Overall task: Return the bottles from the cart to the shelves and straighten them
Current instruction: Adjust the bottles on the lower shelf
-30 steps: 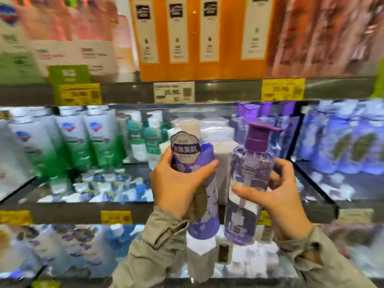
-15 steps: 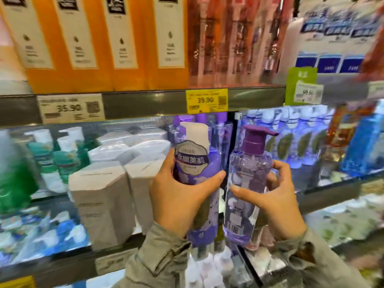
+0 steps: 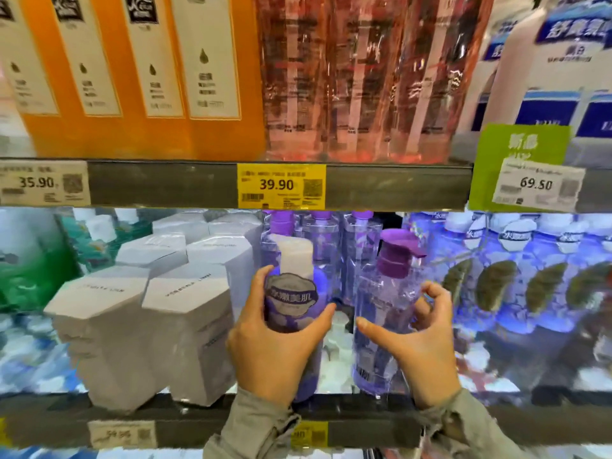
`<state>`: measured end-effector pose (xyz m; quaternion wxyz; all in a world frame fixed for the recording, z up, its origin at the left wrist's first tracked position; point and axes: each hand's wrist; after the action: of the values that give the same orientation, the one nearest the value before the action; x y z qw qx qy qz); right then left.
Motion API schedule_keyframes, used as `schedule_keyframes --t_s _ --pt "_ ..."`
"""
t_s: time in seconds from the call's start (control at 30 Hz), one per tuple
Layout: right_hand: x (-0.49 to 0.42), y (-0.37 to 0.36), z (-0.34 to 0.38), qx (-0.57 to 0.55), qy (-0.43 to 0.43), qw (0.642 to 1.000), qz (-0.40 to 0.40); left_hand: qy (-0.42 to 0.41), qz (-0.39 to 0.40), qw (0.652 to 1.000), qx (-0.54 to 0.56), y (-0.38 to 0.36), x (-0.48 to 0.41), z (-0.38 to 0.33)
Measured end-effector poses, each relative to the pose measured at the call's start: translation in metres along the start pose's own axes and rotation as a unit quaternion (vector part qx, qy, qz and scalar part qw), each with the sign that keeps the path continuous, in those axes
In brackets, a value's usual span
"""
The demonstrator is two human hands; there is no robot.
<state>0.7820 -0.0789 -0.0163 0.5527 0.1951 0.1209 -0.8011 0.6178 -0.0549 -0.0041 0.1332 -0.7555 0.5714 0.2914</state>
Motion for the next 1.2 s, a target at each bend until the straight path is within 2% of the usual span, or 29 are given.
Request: schedule_keyframes --t_s 0.13,0.3,0.5,0.73,0.83,0.9,1.0,1.07,1.13,1.2 --pt "-0.009 -0.006 -0.007 0.002 0.026 0.999 0.019 0.004 -0.016 1.0 -0.02 -0.007 -0.005 0.007" --pt "-0.007 -0.008 -0.011 0.003 0.012 0.999 0.033 0.015 -0.012 0.999 -0.033 -0.007 -0.008 0.011" --pt "-0.005 -0.006 -0.009 0.03 0.008 0.998 0.063 -0.002 0.011 1.0 0.029 -0.011 -0.008 0.019" --pt "-0.008 0.022 0.001 -0.01 -0.019 0.972 0.234 -0.019 0.014 0.997 0.071 -0.013 -0.01 0.025" --pt "-0.015 0.032 0.004 0.017 -0.029 0.96 0.28 -0.026 0.028 0.996 0.077 -0.015 -0.009 0.024" --pt "-0.014 0.027 0.004 0.034 -0.029 0.968 0.247 -0.027 0.038 0.996 0.079 -0.015 -0.008 0.024" --pt "-0.007 0.011 -0.006 0.13 -0.016 0.982 0.133 -0.023 0.046 0.994 0.093 -0.015 -0.008 0.025" --pt "-0.002 0.005 -0.008 0.148 -0.02 0.982 0.113 -0.024 0.049 0.994 0.094 -0.016 -0.008 0.024" --pt "0.0 0.01 -0.004 0.061 -0.055 0.981 0.173 -0.027 0.053 0.993 0.098 -0.015 -0.008 0.022" --pt "0.002 0.026 -0.007 -0.013 -0.081 0.959 0.273 -0.027 0.055 0.992 0.107 -0.014 -0.008 0.021"
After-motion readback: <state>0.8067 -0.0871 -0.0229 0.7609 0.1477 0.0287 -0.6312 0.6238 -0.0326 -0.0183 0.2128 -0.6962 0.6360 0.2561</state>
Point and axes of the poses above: each hand's wrist, its own x-axis away from the middle knuckle, its own y-axis out of the back of the hand, z = x × y, and after that the axes turned 7 degrees about z, right-handed
